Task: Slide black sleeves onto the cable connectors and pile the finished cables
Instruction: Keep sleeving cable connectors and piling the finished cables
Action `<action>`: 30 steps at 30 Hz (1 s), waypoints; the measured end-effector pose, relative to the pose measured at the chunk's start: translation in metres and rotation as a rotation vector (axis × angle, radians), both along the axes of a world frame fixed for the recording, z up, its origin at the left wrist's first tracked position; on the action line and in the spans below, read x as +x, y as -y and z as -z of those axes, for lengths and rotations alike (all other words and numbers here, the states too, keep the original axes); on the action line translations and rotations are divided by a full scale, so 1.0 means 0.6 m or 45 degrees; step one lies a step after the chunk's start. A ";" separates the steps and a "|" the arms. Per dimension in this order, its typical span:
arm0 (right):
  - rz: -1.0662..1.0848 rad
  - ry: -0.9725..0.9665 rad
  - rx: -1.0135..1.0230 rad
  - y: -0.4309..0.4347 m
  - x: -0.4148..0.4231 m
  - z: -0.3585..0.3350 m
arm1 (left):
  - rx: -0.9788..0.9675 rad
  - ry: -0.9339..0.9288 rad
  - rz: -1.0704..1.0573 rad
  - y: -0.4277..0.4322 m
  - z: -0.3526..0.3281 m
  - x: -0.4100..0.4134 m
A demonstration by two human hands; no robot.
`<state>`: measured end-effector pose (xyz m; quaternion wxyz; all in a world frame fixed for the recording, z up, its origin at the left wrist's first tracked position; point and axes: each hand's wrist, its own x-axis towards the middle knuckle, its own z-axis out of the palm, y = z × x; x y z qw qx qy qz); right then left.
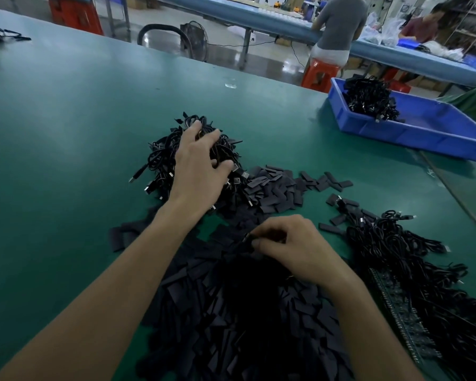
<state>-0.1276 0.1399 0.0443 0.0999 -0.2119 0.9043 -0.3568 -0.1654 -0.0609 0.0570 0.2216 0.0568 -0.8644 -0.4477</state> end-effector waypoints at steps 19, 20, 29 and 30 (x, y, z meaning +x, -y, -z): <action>0.318 0.629 -1.436 -0.027 -0.005 0.014 | 1.025 0.080 0.677 -0.120 0.056 0.062; 0.294 0.656 -1.464 -0.025 -0.005 0.015 | 1.049 0.097 0.700 -0.118 0.055 0.063; 0.281 0.935 -1.449 -0.024 -0.006 0.010 | 1.181 0.143 0.791 -0.105 0.061 0.066; 0.284 0.946 -1.445 -0.024 -0.005 0.007 | 1.192 0.144 0.803 -0.105 0.059 0.067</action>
